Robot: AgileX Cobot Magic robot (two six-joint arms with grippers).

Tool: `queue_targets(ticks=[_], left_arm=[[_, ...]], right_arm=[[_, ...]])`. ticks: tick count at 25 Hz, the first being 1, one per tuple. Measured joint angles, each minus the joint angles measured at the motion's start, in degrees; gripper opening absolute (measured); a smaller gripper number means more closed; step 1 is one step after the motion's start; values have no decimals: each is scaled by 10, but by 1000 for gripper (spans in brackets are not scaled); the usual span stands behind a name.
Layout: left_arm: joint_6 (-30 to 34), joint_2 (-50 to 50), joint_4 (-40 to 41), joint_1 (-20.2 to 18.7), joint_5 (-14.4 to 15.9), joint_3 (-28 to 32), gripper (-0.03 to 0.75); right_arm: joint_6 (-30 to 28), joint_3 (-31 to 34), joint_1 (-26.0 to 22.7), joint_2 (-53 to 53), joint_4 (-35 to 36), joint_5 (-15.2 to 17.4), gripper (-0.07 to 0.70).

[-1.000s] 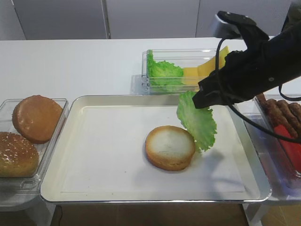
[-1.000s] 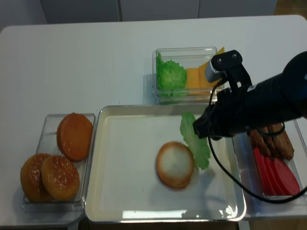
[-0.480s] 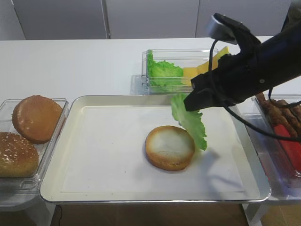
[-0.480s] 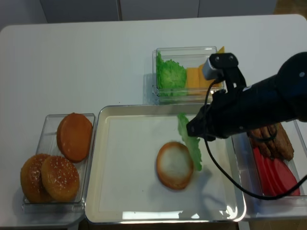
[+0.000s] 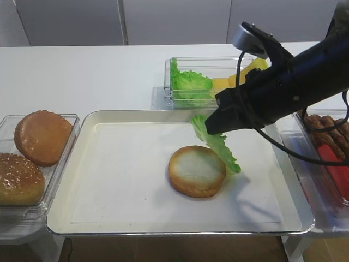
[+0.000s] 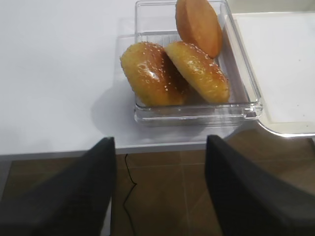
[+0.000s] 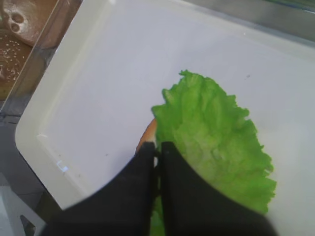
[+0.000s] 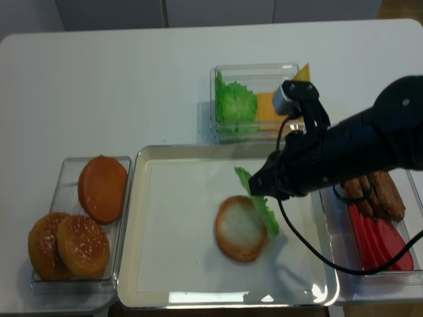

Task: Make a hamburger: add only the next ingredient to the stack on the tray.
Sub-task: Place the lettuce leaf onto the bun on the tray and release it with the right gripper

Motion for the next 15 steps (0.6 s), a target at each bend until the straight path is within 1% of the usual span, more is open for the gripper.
queue_targets(ticks=[6,15], left_arm=[[0,0,0,0,0,0,427],[0,0,0,0,0,0,427]], right_arm=[[0,0,0,0,6,2,41],[0,0,0,0,22,19,41]])
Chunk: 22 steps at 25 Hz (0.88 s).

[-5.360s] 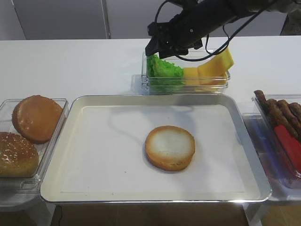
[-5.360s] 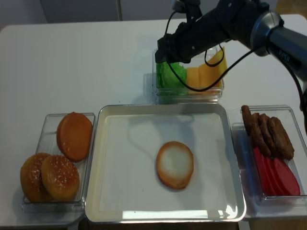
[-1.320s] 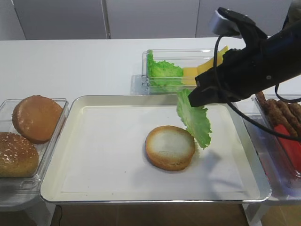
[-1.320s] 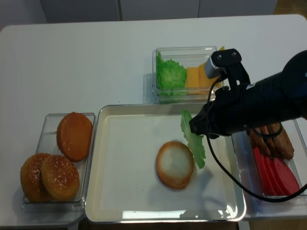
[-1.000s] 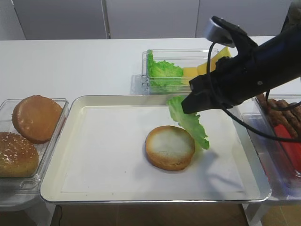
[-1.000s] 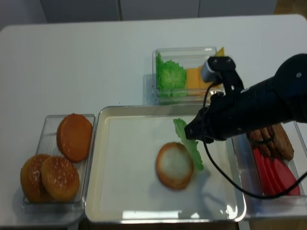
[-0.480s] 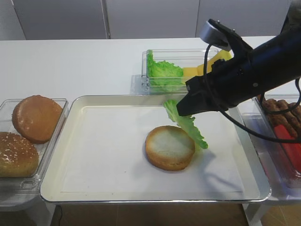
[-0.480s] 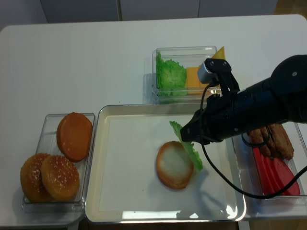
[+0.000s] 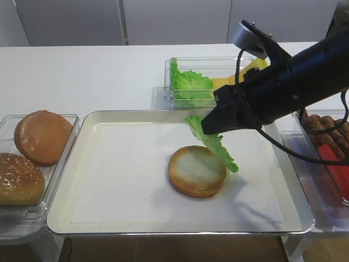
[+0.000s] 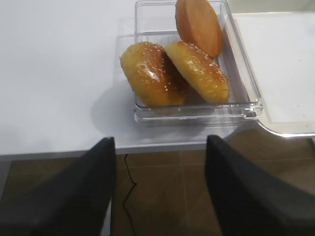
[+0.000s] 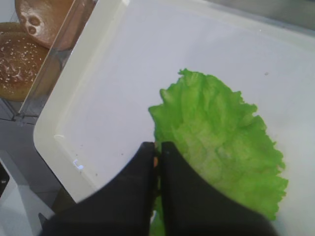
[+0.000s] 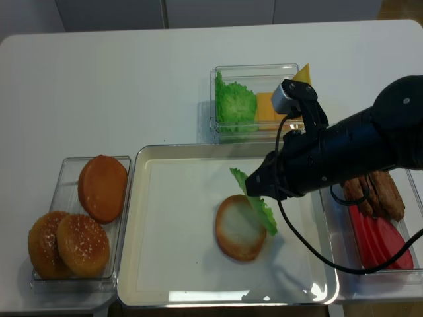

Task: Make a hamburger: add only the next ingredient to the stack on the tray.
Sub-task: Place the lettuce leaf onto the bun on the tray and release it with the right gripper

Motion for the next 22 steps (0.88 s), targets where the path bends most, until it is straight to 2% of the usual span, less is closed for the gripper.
queue_targets(ticks=[4,7,10,13,15,18,20,22], left_arm=[[0,0,0,0,0,0,427],[0,0,0,0,0,0,427],[0,0,0,0,0,0,427],[0,0,0,0,0,0,427],[0,0,0,0,0,0,427],[0,0,0,0,0,0,427],[0,0,0,0,0,0,427],[0,0,0,0,0,0,427]], right_arm=[[0,0,0,0,0,1,50],[0,0,0,0,0,3,124],[0,0,0,0,1,13,321],[0,0,0,0,1,23,573],[0,0,0,0,1,24,647],[8,-1,0,0,-9,24,683],[48,-12,0,-4,-47,21,678],[105,-33,0,-11,-116,17,650]])
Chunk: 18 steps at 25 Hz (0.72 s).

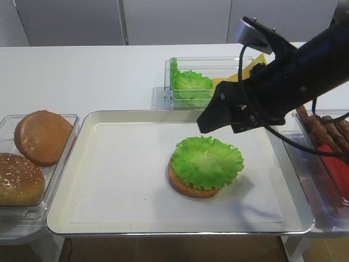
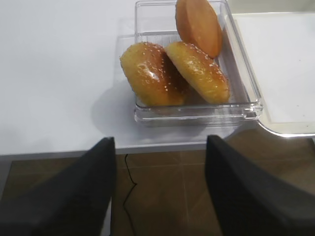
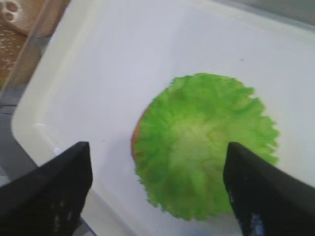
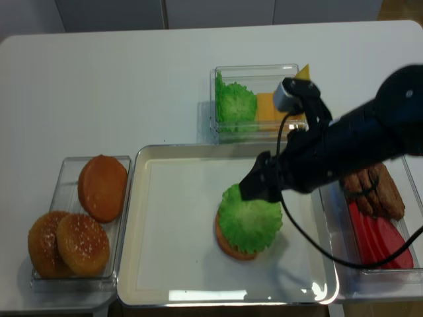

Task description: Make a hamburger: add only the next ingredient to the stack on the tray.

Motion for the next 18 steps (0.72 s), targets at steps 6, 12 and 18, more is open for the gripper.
queue_targets(ticks=[6,12,18], left_arm=[[0,0,0,0,0,0,427],[0,0,0,0,0,0,427],[0,0,0,0,0,0,427]], right_arm=[[220,-56,0,-35,-293,10,545],[324,-58,0,-87,-466,59,462],[391,-55,0,-146,-552,91,451]])
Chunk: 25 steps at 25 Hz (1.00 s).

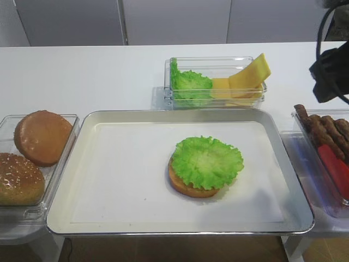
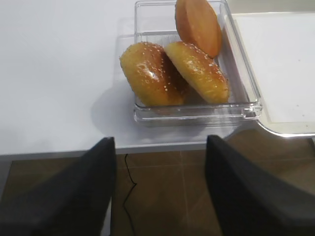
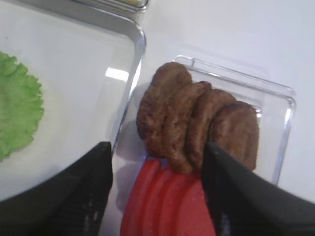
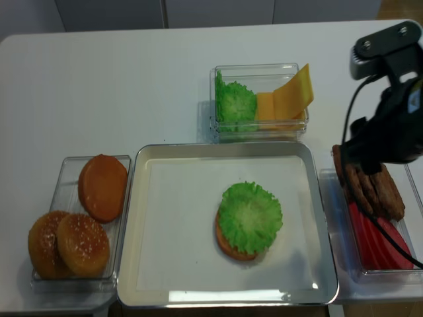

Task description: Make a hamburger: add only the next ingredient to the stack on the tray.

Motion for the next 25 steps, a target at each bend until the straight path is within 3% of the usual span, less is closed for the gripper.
queue_targets(ticks=[6,16,25], left_arm=[[0,0,0,0,0,0,427],[0,0,0,0,0,0,427],[0,0,0,0,0,0,427]], right_arm=[[23,73,0,-68,-30,4,445],[14,177,0,-160,51,7,443],[13,220,0,-291,88,61,443]])
